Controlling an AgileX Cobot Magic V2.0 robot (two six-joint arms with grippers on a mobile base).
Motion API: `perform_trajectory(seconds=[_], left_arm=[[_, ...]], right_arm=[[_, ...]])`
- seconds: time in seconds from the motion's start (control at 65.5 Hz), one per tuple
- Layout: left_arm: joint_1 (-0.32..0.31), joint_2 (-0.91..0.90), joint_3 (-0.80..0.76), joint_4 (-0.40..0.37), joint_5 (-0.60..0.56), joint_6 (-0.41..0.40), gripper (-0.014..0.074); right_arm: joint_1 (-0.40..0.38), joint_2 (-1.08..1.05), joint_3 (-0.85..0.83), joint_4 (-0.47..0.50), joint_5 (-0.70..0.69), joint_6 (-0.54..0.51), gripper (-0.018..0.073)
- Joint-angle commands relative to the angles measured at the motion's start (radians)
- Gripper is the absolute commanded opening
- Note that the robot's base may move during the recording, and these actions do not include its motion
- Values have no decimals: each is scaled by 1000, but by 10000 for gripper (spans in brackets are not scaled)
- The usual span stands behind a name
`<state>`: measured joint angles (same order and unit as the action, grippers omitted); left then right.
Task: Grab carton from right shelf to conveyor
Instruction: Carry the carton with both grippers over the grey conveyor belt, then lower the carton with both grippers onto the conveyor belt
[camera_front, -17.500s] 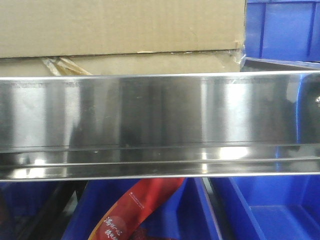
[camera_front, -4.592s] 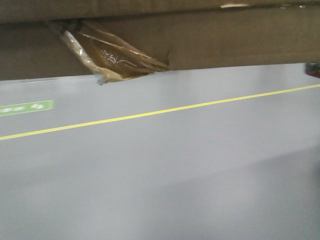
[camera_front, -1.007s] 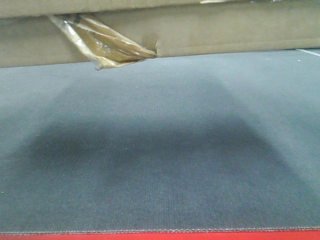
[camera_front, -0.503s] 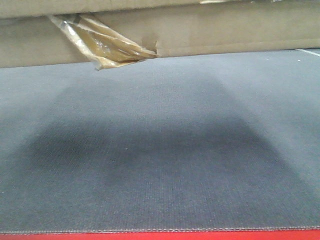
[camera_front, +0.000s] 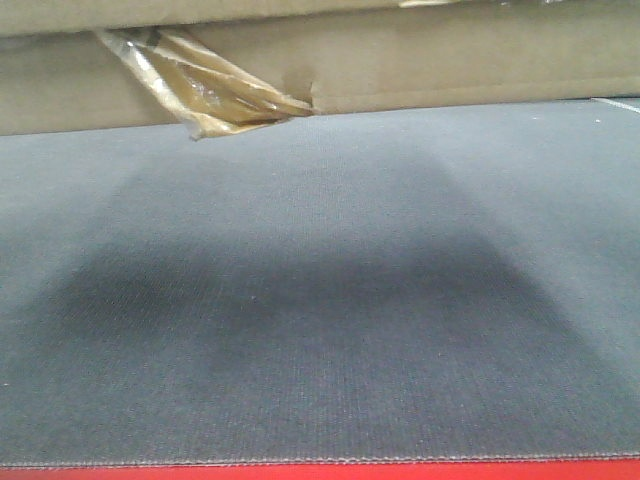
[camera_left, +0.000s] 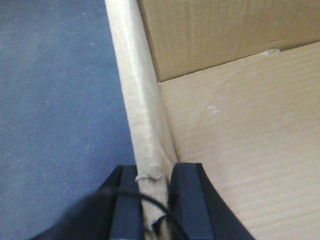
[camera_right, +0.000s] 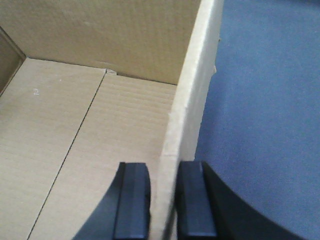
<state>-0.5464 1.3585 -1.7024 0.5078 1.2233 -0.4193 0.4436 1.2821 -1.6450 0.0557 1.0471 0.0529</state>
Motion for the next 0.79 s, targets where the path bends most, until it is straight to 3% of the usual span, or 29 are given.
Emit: perform_trajectory(seconds=[0.0, 0.122, 0.244, 0.32, 0.427, 0.488, 0.626, 0.778], left_arm=[[1, -12, -2, 63, -2, 15, -16], [4, -5, -2, 52, -2, 15, -16], [53, 26, -2, 22, -105, 26, -16], [106, 56, -2, -49, -142, 30, -16], [192, 114, -2, -190, -190, 119, -16], [228, 150, -2, -227, -208, 146, -16], [262, 221, -2, -233, -244, 154, -16], [266, 280, -2, -185, -313, 154, -16]], right_arm=[[-1, -14, -5, 20, -51, -8, -60], [-1, -12, -5, 37, -24, -8, -60], [-10, 5, -5, 37, -24, -8, -60], [-26, 40, -5, 37, -35, -8, -60], [-62, 106, -5, 35, -73, -8, -60], [-76, 141, -5, 35, -98, -8, -60], [-105, 229, -5, 29, -149, -8, -60], [-114, 316, -5, -35, -210, -8, -60]])
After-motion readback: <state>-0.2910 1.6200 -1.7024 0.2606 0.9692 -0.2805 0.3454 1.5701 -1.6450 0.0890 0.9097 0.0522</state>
